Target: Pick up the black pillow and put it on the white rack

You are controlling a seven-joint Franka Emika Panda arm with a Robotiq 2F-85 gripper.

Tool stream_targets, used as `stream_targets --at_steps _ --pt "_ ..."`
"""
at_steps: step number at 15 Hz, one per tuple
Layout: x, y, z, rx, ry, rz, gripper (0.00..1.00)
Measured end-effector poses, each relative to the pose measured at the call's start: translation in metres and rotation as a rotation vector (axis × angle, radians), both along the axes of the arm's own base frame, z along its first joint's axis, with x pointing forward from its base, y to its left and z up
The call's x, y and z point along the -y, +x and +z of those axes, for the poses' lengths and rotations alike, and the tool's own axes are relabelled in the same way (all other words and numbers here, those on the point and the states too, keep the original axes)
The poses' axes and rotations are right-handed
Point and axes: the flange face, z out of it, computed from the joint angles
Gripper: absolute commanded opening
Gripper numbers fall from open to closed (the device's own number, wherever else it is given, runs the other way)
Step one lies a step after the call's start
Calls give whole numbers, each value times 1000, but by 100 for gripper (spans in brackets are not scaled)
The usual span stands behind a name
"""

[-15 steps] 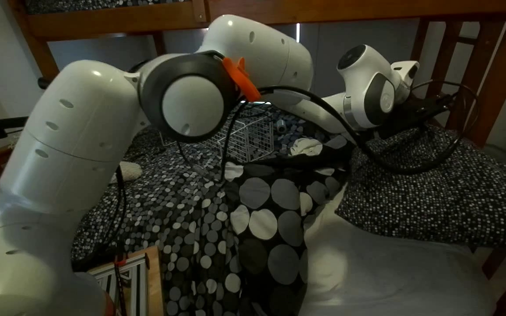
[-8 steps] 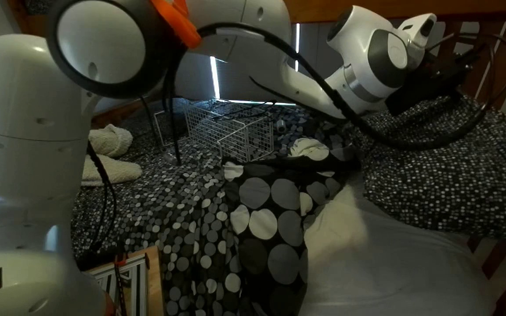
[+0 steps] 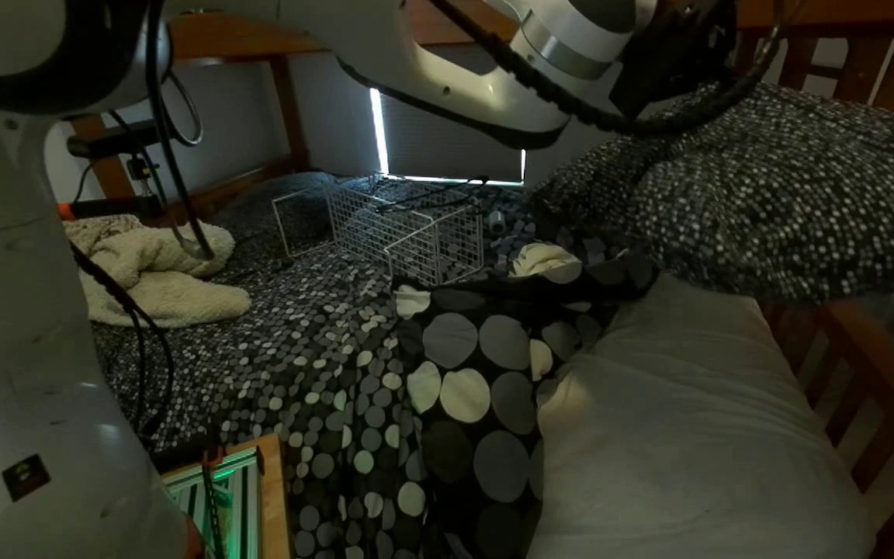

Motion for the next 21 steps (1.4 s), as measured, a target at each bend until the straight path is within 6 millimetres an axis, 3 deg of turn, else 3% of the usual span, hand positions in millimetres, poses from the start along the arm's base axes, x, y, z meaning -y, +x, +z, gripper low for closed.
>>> stream_targets --at_steps 5,11,16,21 --pt "-77 -62 16 24 -51 153 1" --pt "-120 -129 -7 66 -23 369 1" --pt "-152 -161 -17 79 19 510 1" --pt "-182 -178 -20 77 42 571 3"
